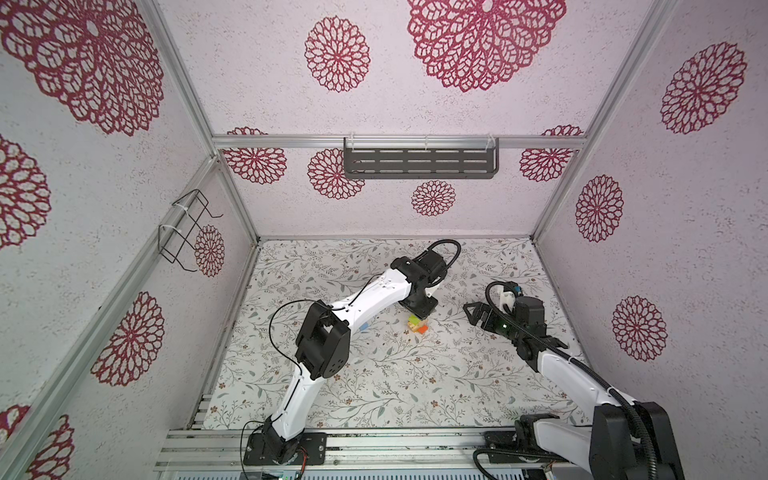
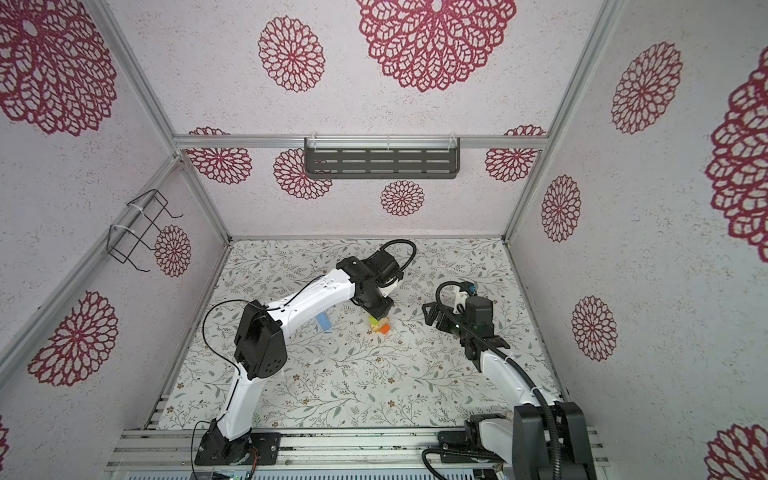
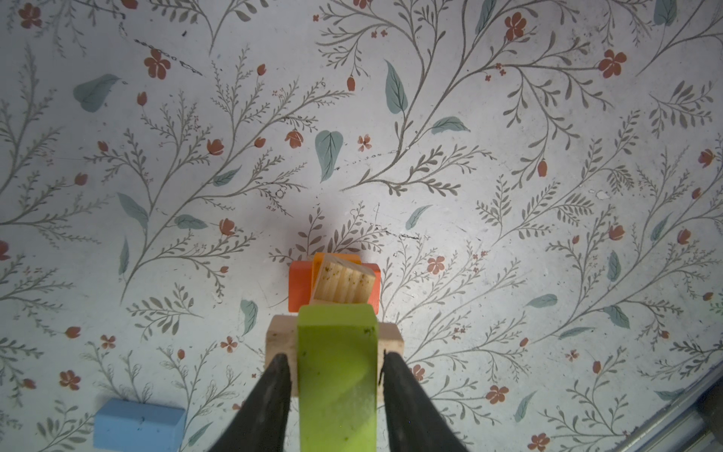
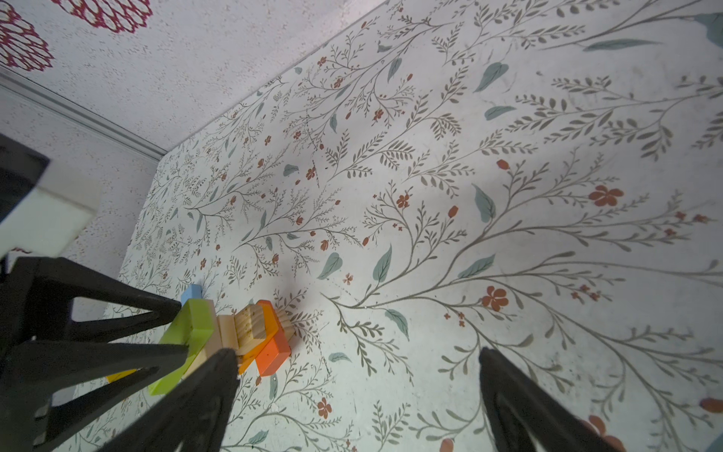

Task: Build the wood block tower
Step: 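Lower the green block onto the top of the stack, then open the left gripper and withdraw it while the right gripper reaches the blue block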

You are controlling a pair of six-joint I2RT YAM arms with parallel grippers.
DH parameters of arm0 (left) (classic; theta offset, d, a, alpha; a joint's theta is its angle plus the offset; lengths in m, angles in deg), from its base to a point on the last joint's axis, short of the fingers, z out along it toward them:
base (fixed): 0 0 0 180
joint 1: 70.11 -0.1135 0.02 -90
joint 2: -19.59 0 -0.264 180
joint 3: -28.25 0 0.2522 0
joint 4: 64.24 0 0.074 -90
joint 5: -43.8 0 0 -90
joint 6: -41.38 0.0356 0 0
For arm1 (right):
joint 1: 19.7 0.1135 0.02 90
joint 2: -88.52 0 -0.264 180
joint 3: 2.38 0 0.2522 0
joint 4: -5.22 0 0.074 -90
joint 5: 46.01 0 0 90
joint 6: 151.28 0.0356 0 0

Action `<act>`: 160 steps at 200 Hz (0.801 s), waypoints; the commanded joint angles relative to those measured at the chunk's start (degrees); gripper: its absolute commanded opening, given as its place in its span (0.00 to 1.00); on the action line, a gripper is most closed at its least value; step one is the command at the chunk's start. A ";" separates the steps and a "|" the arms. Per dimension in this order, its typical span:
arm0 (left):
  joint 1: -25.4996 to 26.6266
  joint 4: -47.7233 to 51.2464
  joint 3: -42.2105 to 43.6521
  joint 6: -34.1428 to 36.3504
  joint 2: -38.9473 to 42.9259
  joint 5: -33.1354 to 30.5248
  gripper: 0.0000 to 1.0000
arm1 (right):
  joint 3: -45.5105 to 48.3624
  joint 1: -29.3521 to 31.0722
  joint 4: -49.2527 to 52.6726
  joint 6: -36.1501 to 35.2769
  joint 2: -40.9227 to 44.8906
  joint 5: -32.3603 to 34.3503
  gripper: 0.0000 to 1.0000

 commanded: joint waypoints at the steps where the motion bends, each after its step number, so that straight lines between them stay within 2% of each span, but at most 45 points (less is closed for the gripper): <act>1: -0.50 -0.16 -1.64 1.75 1.91 -0.58 0.50 | 0.07 -0.33 -1.23 0.44 0.41 -0.80 0.99; 40: -0.48 -0.15 -1.01 1.84 5.42 -3.12 0.67 | -2.36 -0.33 3.86 -0.69 0.86 1.26 0.99; 60: -0.72 -1.31 0.73 0.81 8.58 -6.35 0.79 | -3.62 -0.33 6.15 -0.38 2.94 3.01 0.99; 66: -0.83 -2.58 2.15 0.57 10.18 -6.97 0.83 | -4.36 -0.25 7.33 -0.39 3.69 3.65 0.99; 75: -1.08 -5.30 4.99 -0.04 12.99 -7.81 1.00 | -5.59 -0.18 9.48 -0.66 4.36 4.67 0.99; 121: -4.95 -15.75 22.05 -7.59 28.66 -10.11 0.97 | -14.33 1.77 22.34 -4.27 3.54 8.18 0.99; 145: -7.21 -17.44 30.28 -13.34 35.15 -15.24 0.97 | -21.33 4.95 29.95 -6.06 1.00 12.20 0.98; 160: -8.55 -18.36 35.56 -19.47 39.02 -18.49 0.97 | -27.11 8.22 34.30 -6.99 -2.03 14.87 0.96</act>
